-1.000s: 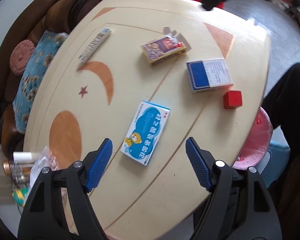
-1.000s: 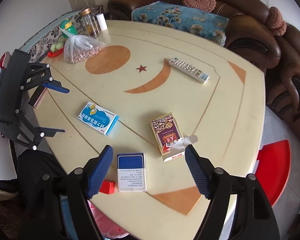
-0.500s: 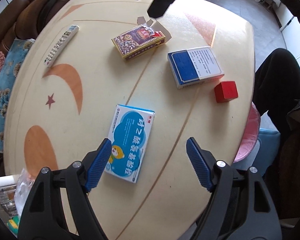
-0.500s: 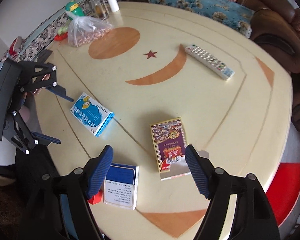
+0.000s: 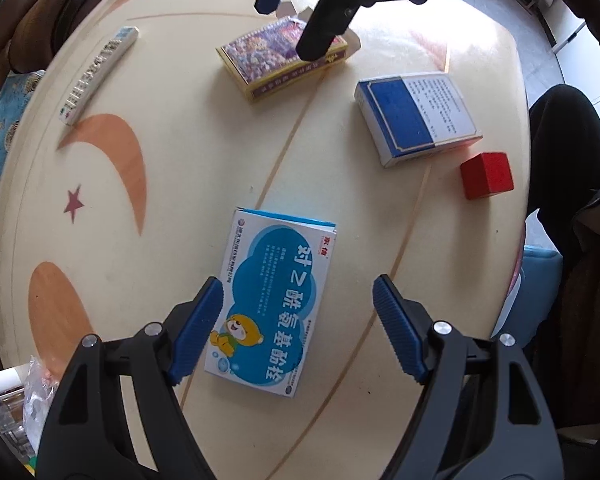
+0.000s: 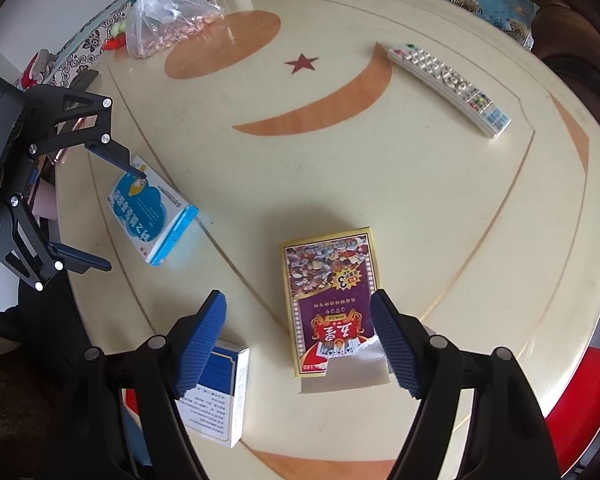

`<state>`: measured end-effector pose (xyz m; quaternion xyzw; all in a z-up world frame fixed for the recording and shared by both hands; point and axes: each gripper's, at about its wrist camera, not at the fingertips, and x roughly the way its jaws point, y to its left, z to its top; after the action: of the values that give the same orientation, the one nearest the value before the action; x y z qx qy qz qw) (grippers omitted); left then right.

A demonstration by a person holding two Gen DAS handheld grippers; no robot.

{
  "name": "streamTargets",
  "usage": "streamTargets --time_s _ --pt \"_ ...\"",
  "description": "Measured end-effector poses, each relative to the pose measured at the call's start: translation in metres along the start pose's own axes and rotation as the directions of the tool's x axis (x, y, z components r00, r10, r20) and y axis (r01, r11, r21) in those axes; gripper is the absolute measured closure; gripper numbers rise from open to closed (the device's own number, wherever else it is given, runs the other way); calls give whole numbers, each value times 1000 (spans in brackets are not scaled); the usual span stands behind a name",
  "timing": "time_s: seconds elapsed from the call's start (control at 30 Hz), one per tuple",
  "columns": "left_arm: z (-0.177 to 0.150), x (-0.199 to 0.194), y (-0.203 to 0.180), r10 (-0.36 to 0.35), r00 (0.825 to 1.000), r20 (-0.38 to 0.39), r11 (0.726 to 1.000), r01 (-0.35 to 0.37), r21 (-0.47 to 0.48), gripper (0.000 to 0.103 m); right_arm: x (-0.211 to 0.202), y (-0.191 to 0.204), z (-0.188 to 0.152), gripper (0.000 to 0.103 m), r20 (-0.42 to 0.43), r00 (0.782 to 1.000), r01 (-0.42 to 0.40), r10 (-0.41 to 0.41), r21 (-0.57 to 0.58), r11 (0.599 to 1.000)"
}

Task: Collect trash
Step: 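Lower the left tool onto the blue medicine box while the right tool approaches the purple card box, then grasp the blue medicine box with the left tool while the right tool grasps the purple card box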

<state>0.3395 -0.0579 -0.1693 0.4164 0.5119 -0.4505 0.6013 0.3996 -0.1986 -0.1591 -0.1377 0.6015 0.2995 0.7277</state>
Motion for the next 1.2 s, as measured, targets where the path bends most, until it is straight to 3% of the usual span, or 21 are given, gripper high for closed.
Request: streamTargets --time_s 0.43,0.8,1.17,1.2 --pt "-3 14 7 -18 1000 -8 1000 19 14 23 21 -3 6 27 -32 999 28 -29 -35 999" --pt "11 25 10 9 1000 -9 1000 -9 25 17 45 2 7 26 -76 995 65 -70 -65 996" --pt "19 39 19 34 999 -20 999 -34 -16 16 50 11 7 26 -51 992 114 -119 -95 989" --pt "20 43 21 11 999 -31 1000 -12 -27 19 50 11 7 26 -48 992 114 -119 -94 989"
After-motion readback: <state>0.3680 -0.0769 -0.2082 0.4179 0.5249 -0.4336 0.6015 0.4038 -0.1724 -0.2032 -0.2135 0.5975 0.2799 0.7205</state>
